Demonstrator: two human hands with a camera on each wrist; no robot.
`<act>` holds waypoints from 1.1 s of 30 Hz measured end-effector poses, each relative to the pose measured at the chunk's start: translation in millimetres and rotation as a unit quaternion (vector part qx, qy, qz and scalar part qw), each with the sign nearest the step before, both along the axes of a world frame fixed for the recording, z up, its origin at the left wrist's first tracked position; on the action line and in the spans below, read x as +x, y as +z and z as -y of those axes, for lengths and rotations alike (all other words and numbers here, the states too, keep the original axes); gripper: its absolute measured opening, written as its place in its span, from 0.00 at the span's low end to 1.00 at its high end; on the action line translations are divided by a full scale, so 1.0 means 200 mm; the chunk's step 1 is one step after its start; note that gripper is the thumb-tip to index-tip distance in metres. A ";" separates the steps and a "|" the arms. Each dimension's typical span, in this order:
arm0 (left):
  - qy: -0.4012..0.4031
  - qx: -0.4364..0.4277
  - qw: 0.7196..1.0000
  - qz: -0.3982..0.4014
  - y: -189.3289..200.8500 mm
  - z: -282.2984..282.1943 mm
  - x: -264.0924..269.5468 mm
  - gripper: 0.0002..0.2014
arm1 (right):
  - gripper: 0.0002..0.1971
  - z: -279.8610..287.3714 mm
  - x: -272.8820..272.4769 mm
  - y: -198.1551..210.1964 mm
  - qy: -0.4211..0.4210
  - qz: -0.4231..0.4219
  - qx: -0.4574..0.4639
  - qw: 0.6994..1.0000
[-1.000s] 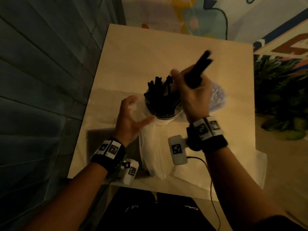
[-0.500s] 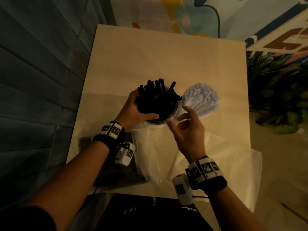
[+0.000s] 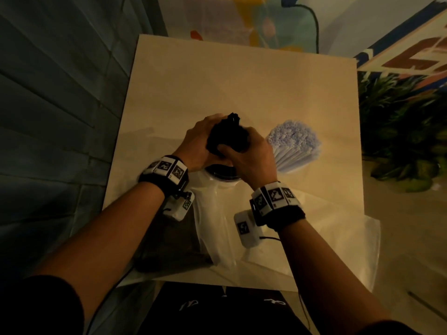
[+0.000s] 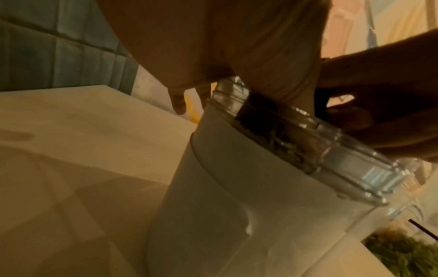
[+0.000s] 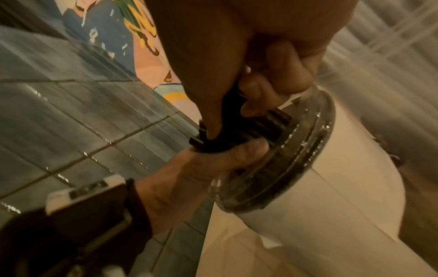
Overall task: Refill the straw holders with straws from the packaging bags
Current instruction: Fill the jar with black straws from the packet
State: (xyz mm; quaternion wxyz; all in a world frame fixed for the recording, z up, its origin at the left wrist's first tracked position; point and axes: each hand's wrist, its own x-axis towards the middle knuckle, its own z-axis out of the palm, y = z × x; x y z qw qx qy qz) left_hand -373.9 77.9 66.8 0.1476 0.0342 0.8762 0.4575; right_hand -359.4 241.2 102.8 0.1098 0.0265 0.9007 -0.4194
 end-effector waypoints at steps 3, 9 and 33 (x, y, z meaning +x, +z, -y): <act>0.014 0.051 0.999 -0.014 0.00 0.01 -0.02 0.46 | 0.17 -0.01 -0.04 0.03 0.026 -0.005 -0.002 1.000; 0.043 0.095 0.995 0.005 0.04 0.02 -0.06 0.37 | 0.28 -0.04 -0.09 0.13 -0.004 -0.011 -0.044 0.999; -0.028 -0.317 0.928 0.192 -0.33 0.42 1.17 0.67 | 0.15 -0.03 0.64 -0.54 0.163 0.332 -0.051 0.928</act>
